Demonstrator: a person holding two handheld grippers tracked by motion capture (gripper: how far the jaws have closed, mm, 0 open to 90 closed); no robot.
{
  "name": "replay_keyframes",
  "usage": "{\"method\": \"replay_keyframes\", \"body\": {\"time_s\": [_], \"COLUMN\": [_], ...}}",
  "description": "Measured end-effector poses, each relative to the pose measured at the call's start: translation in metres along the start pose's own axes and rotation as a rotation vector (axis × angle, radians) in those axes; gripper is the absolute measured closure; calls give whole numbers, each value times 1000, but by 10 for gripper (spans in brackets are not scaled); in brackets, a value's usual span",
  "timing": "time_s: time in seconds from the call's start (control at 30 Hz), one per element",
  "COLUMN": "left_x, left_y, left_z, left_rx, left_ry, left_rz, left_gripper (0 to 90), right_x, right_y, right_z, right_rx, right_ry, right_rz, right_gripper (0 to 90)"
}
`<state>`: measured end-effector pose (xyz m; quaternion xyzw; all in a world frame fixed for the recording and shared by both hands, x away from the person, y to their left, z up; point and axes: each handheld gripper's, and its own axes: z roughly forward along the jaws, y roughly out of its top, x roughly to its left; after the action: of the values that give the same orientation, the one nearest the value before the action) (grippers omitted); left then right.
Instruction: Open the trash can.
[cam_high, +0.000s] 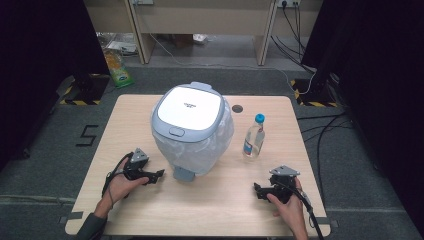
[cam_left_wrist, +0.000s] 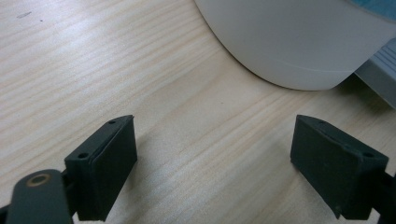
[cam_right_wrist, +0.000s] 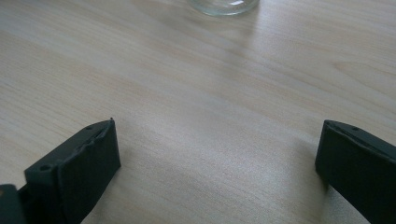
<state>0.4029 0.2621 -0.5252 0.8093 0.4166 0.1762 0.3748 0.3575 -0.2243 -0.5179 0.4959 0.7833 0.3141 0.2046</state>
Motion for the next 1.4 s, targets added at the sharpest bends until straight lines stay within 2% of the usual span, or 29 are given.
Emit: {"method": "replay_keyframes", "body": {"time_s": [0.23,0.3,0.37,0.43,0.47,0.53,0.6,0.67,0.7,0.73,0.8,0.83,0.93,1.0,1.03,1.1,1.17,1.3,1.4], "left_x": [1,3,4,5,5,3,0,-4,-5,-6,-9,-11,-22,-30,-35,-42,-45,-53,-56], "left_y": [0,1,3,5,6,10,15,18,19,19,20,20,22,25,28,31,33,34,39], "left_z": [0,0,1,1,1,1,0,-2,-4,-5,-7,-7,-4,-2,0,3,6,14,21], "left_rx": [-6,-14,-38,-65,-76,-111,-135,-126,-127,-125,-134,-138,-140,-160,-156,-139,-142,-180,-188], "left_ry": [-3,8,21,22,15,-9,-38,-13,-13,-28,-83,-102,-123,-154,-143,-69,-66,-23,-8], "left_rz": [-7,-14,-32,-53,-58,-72,-85,-48,-42,-43,-61,-54,-17,-30,-25,17,-12,-66,-87], "left_gripper": [148,171,175,176,176,179,185,197,205,220,225,225,228,296,298,255,226,262,298], "right_x": [0,1,1,3,5,9,14,20,23,26,32,35,41,43,43,43,43,41,40], "right_y": [0,0,-1,0,0,1,4,6,7,7,10,11,13,14,14,15,15,16,16], "right_z": [0,-1,-1,-2,-2,-1,0,1,1,1,1,1,3,4,5,5,5,7,7], "right_rx": [0,-2,-13,-34,-50,-47,-42,-47,-45,-46,-51,-52,-56,-53,-56,-59,-58,-60,-63], "right_ry": [-1,-3,-2,10,20,16,25,28,36,44,57,62,79,81,80,78,79,71,69], "right_rz": [2,0,-7,-14,-25,-38,-53,-67,-74,-79,-95,-100,-104,-109,-112,-115,-112,-107,-110], "right_gripper": [4,12,62,180,193,140,160,154,153,152,152,153,153,153,153,153,154,155,155]}}
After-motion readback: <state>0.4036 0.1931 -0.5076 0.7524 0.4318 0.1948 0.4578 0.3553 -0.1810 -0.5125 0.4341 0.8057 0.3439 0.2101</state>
